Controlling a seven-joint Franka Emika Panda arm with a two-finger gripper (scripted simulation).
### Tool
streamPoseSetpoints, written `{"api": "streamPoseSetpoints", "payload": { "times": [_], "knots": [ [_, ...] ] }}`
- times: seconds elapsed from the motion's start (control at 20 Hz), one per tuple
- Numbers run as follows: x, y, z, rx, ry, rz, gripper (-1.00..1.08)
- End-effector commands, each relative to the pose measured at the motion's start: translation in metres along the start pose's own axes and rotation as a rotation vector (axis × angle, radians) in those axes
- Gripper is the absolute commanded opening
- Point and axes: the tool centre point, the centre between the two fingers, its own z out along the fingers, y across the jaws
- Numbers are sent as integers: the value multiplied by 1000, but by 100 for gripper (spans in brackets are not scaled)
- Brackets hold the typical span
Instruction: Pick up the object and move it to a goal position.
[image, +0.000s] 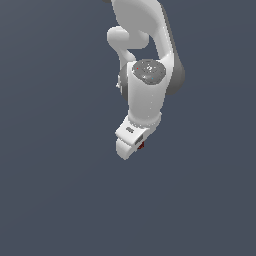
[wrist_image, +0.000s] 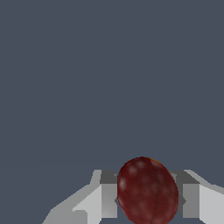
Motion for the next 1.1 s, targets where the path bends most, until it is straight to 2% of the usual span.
{"api": "streamPoseSetpoints", "payload": {
  "times": [0.0, 0.6, 1.05],
  "knots": [
    [4, -1, -30, 1, 0, 0, -100],
    [25, -2, -159, 1, 1, 0, -100],
    [37, -1, -227, 1, 1, 1, -100]
  ]
}}
